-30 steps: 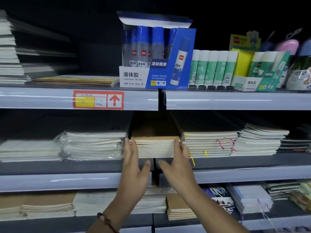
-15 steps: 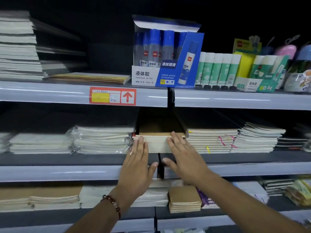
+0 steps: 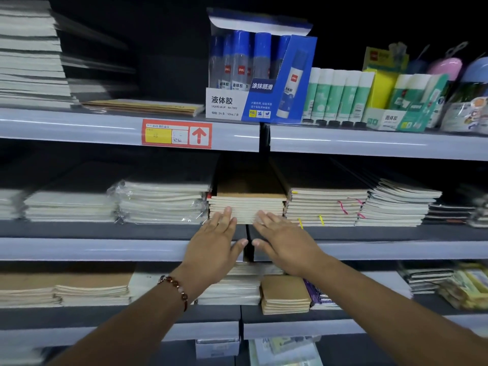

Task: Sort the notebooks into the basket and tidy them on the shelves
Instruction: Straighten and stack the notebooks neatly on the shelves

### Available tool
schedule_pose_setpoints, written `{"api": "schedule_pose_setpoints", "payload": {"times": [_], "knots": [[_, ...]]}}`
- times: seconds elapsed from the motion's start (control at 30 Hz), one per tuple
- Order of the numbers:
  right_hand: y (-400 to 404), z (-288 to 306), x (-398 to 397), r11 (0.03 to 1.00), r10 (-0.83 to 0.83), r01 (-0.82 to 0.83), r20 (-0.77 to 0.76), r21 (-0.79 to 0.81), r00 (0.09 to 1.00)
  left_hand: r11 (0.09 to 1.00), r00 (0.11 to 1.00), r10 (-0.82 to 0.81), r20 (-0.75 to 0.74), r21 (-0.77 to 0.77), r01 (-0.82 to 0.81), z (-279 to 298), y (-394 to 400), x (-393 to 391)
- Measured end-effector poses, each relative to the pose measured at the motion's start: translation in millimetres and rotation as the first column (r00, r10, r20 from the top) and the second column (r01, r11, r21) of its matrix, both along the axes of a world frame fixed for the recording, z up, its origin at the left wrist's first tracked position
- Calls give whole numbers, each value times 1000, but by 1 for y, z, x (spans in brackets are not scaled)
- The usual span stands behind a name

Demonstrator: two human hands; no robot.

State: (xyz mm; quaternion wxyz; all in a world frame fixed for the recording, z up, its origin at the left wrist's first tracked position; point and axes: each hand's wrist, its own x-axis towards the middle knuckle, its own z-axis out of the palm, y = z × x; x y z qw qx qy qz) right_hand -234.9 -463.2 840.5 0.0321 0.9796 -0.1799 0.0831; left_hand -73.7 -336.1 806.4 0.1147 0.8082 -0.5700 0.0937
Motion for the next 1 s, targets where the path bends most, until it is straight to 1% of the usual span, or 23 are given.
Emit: {"api": "schedule_pose_setpoints", "payload": {"times": [0.07, 0.23, 0.27, 0.3, 0.33, 0.37, 0.4, 0.43, 0.47, 0.5, 0.53, 0.6, 0.63, 0.7, 0.77, 0.8, 0.87, 0.93, 1.0], "knots": [[-2, -6, -2, 998, -35, 38, -46, 59, 998, 1000, 1000, 6, -3, -5, -6, 0, -1, 2], [-1, -7, -2, 992, -67, 71, -42, 106, 997, 1000, 1000, 20, -2, -12, -20, 0, 4, 0], [2, -7, -4, 985, -88, 87, 3, 148, 996, 998, 999, 31, -35, -48, -33, 1, 8, -3], [2, -11, -6, 965, -140, 115, 90, 236, 986, 993, 994, 45, -100, -106, -56, 1, 11, -6], [2, -14, -8, 927, -222, 143, 202, 346, 954, 979, 981, 52, -188, -183, -87, 2, 15, -9], [4, -15, -8, 870, -314, 144, 305, 471, 899, 958, 954, 44, -296, -260, -124, 4, 18, -14], [4, -16, -7, 800, -399, 113, 381, 589, 834, 930, 907, 12, -421, -328, -165, 7, 19, -18], [4, -15, -4, 738, -461, 65, 431, 672, 775, 899, 836, -44, -548, -386, -206, 10, 17, -21], [3, -15, 1, 689, -505, 21, 459, 725, 731, 867, 747, -109, -655, -430, -251, 14, 13, -24], [4, -12, 7, 653, -530, -10, 467, 757, 708, 836, 667, -162, -727, -460, -298, 18, 9, -25], [7, -8, 12, 606, -557, -61, 478, 793, 679, 808, 612, -199, -766, -481, -340, 21, 6, -27], [13, -2, 21, 522, -609, -166, 502, 837, 614, 768, 553, -243, -797, -506, -392, 26, -1, -31], [17, -1, 24, 489, -635, -192, 498, 851, 591, 756, 525, -260, -810, -509, -411, 27, -3, -33], [23, 3, 30, 453, -670, -219, 492, 864, 556, 741, 478, -294, -828, -513, -433, 26, -8, -36], [22, 4, 35, 428, -705, -211, 471, 879, 530, 727, 441, -330, -835, -522, -446, 25, -12, -37], [20, 5, 38, 420, -724, -203, 461, 885, 514, 712, 418, -354, -837, -531, -460, 24, -12, -35], [17, 8, 39, 434, -741, -160, 453, 886, 496, 691, 386, -388, -837, -541, -479, 20, -12, -31], [15, 7, 39, 442, -739, -136, 446, 887, 505, 694, 392, -392, -832, -547, -468, 16, -11, -28], [15, 6, 38, 443, -730, -157, 457, 882, 508, 705, 414, -385, -825, -552, -446, 15, -10, -28]]}}
